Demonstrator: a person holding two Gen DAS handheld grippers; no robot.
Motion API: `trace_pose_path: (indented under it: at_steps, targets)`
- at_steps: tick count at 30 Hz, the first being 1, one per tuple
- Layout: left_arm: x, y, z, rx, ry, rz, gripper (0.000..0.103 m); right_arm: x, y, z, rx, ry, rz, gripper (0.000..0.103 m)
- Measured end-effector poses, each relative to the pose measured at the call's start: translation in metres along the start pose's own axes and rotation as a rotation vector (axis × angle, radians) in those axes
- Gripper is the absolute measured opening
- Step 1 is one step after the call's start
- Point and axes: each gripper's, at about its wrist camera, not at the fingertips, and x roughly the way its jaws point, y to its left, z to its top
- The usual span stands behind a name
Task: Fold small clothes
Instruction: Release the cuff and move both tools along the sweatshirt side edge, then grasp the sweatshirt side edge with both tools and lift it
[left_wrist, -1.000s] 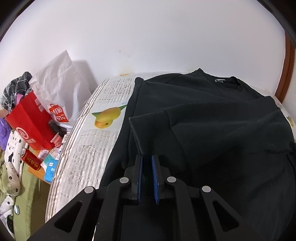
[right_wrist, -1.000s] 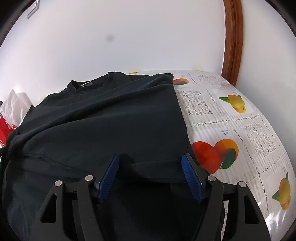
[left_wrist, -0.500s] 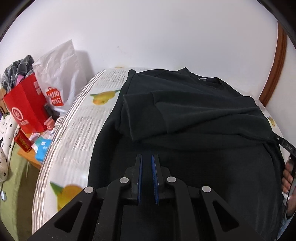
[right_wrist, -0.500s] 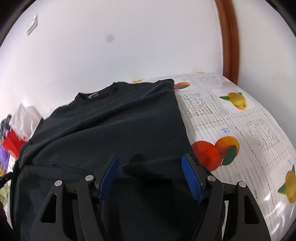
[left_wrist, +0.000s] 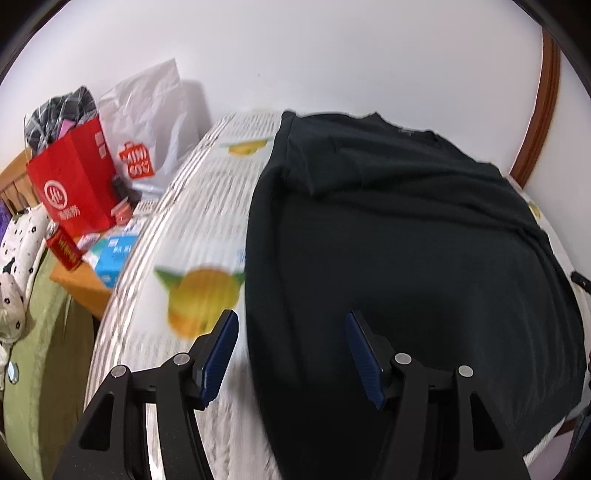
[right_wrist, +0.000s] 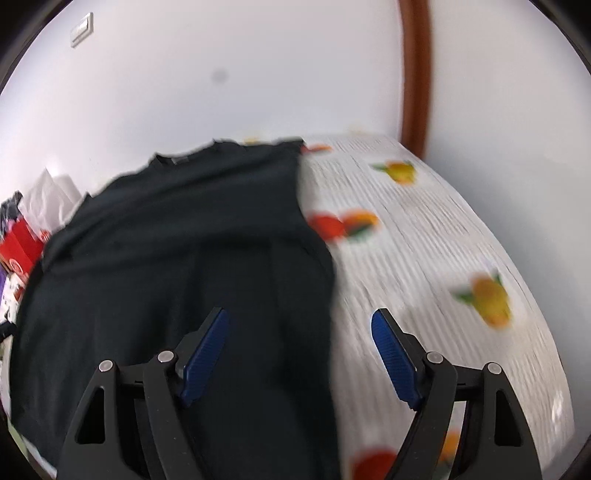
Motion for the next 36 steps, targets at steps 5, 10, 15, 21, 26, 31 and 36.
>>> trace_pose_path:
  at_steps: [5, 10, 15, 21, 26, 31, 36]
  targets:
    - [-0.005, 0.004, -0.025, 0.009, 0.033, -0.021, 0.058, -0.013, -0.022, -0.055, 0.040, 0.075, 0.019, 0.079]
    - [-0.011, -0.004, -0.047, 0.019, 0.013, -0.026, 0.058, -0.027, -0.013, -0.083, 0.049, 0.034, 0.047, 0.078]
    - [-0.012, -0.020, -0.054, 0.048, -0.022, -0.007, 0.054, -0.023, 0.021, -0.087, -0.006, 0.026, 0.006, 0.062]
    - [-0.013, -0.023, -0.050, 0.053, -0.014, -0.023, 0.010, -0.016, 0.036, -0.078, 0.011, 0.024, 0.033, 0.013]
    - [-0.027, -0.017, -0.051, 0.040, -0.007, -0.043, 0.007, -0.029, 0.017, -0.079, 0.067, 0.018, 0.110, 0.009]
    - [-0.061, -0.003, -0.053, -0.008, -0.052, -0.177, 0.007, -0.066, -0.010, -0.081, 0.097, -0.024, 0.195, 0.008]
    - [-0.095, 0.003, -0.051, -0.051, -0.117, -0.263, 0.007, -0.098, -0.016, -0.082, 0.072, -0.084, 0.204, 0.007]
